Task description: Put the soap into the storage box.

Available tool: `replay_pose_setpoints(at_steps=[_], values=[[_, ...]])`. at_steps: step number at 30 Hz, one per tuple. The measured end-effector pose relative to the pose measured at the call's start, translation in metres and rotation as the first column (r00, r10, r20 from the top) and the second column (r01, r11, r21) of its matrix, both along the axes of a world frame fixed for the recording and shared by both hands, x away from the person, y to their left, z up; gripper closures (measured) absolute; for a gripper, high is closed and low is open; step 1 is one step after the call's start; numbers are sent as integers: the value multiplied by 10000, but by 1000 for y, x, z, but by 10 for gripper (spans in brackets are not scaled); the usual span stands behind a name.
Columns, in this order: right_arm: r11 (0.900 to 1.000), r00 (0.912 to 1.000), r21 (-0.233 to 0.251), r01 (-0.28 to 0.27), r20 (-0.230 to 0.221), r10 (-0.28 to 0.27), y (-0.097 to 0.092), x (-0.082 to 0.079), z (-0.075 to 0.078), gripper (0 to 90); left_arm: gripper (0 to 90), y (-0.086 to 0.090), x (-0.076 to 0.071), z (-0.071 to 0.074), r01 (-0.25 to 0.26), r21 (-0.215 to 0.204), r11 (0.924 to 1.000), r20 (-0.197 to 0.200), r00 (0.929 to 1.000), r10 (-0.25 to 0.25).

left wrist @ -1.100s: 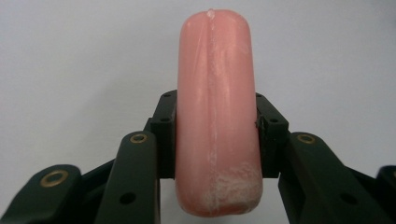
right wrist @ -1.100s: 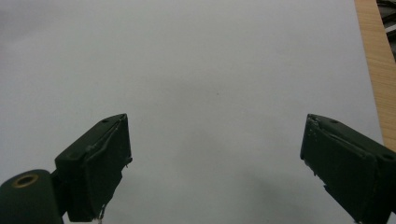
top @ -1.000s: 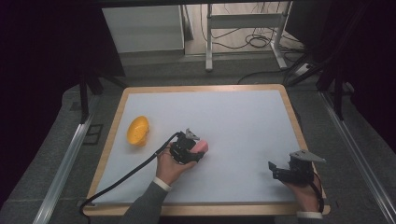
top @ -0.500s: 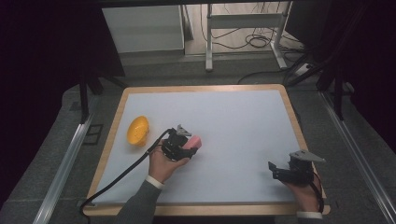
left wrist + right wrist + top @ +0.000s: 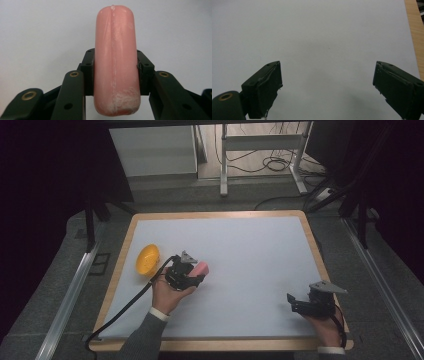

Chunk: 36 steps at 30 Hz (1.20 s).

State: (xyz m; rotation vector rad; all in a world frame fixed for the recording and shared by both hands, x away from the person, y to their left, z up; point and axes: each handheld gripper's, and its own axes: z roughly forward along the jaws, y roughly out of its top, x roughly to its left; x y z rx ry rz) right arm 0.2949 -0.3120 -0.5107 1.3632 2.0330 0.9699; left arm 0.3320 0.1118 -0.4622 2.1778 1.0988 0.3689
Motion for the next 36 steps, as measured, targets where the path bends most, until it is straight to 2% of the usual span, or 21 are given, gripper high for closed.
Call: replay_pose_setpoints(at_steps=[12,36], values=[[10000,10000,-30,15,-46,-15,1,0,-1,82,603,20,0,4,-416,-110,9991,125,9991,417],[9999,9999,-63,78,-105,-79,0,1,-2,82,603,45,4,10,-990,-294,9947,277,9946,998]])
